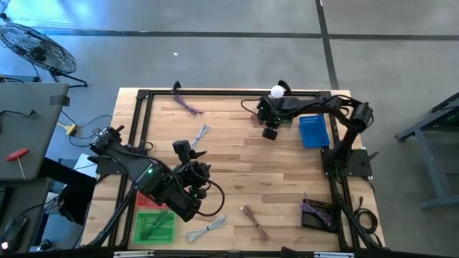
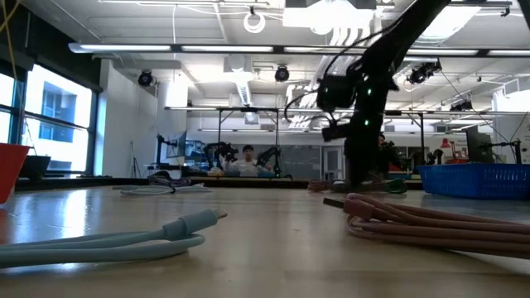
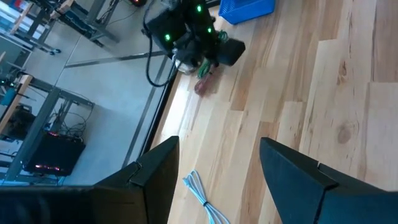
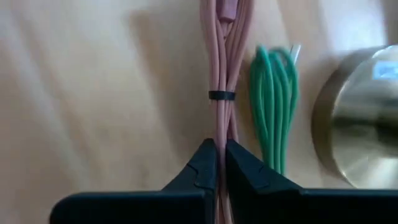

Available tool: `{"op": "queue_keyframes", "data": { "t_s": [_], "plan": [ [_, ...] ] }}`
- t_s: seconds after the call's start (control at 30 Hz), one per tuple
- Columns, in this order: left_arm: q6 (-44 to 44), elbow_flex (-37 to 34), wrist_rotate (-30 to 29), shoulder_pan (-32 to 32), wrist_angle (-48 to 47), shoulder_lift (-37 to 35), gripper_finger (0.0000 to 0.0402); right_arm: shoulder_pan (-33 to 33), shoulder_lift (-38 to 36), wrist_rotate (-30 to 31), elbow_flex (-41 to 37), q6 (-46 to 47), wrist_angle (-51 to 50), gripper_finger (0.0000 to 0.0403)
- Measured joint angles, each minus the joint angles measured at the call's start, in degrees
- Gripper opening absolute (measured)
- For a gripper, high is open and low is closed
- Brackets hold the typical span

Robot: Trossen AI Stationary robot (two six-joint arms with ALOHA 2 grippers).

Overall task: Pick & Place USB Port
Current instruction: Put the top pink charger cable into the red bin

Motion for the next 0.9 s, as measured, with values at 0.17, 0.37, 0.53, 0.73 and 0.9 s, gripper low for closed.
{"op": "queue_keyframes", "data": {
  "t_s": [0.17, 0.37, 0.53, 0.73, 0.9],
  "plan": [
    [0.00, -0.53, -0.04, 0.00, 0.21, 0.00, 0.0215, 6.62, -9.30, -0.30, 0.22, 1.92, -5.30, 0.0007],
    [-0.13, -4.28, -0.15, 0.00, 0.52, 0.00, 0.0215, 19.10, -23.94, -0.47, 0.24, 6.88, -8.92, 0.0007],
    [-0.13, -8.17, -4.51, 0.00, 2.15, 0.02, 0.0215, 31.46, -34.47, 2.20, 0.24, 10.39, -7.48, 0.0005],
    [0.01, -12.24, -16.32, 0.00, 5.21, 0.07, 0.0215, 46.35, -39.74, 9.66, 0.24, 9.62, -2.43, 0.0005],
    [-0.18, -14.31, -21.44, 0.00, 9.11, 0.04, 0.0215, 54.70, -39.93, 15.12, 0.24, 6.47, 0.60, 0.0005]
  ]
}}
